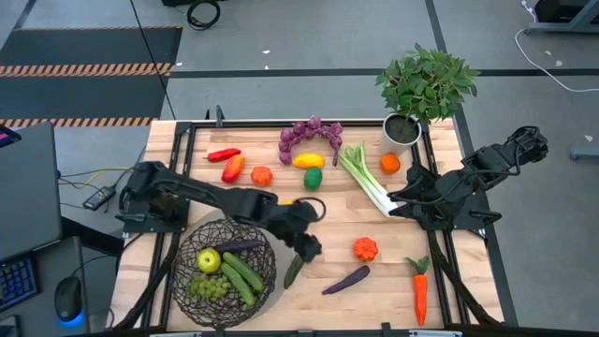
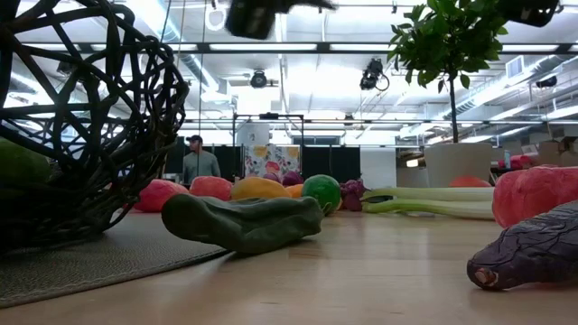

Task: Build produce basket
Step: Put the green chili pepper into the black basket

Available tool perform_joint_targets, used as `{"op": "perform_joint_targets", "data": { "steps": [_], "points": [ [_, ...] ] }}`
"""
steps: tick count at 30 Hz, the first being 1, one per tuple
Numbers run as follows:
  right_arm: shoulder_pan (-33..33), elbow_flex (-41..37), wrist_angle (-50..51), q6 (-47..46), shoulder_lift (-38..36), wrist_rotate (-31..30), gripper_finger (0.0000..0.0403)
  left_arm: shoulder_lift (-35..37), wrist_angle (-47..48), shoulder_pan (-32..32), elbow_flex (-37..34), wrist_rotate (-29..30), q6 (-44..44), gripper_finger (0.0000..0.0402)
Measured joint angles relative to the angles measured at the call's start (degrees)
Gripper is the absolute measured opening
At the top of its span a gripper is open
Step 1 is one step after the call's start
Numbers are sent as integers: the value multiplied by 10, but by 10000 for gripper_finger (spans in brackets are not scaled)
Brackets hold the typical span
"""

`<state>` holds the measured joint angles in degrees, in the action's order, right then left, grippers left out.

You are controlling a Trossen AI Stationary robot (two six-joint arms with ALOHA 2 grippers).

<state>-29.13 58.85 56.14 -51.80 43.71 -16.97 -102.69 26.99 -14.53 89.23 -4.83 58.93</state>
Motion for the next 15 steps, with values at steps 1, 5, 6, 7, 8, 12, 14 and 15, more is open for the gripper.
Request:
{"op": "perform_joint_targets", "data": {
  "steps": [1, 5, 6, 7, 8, 12, 14, 15],
  "points": [
    [-2, 0, 0, 3, -1, -1, 249, -7, -28, -1, 0, -1, -16, 205],
    [-4, 0, 0, 13, -3, -13, 249, -16, -53, 0, 1, 6, -34, 196],
    [-4, 0, 0, 16, -4, -18, 249, -16, -35, 0, 1, 10, -43, 192],
    [-4, 0, 0, 19, -5, -23, 249, -16, -14, 0, 1, 11, -55, 188],
    [-4, 0, 0, 20, -6, -30, 249, -16, 8, 2, 1, 12, -65, 183],
    [-4, -4, -6, 9, -6, -73, 249, -16, 79, 4, 0, 12, -73, 165],
    [-4, -14, -19, 2, -6, -97, 249, -16, 84, 4, 0, 12, -75, 158],
    [-4, -22, -31, -1, -7, -105, 249, -16, 87, 4, 0, 14, -73, 155]
  ]
}}
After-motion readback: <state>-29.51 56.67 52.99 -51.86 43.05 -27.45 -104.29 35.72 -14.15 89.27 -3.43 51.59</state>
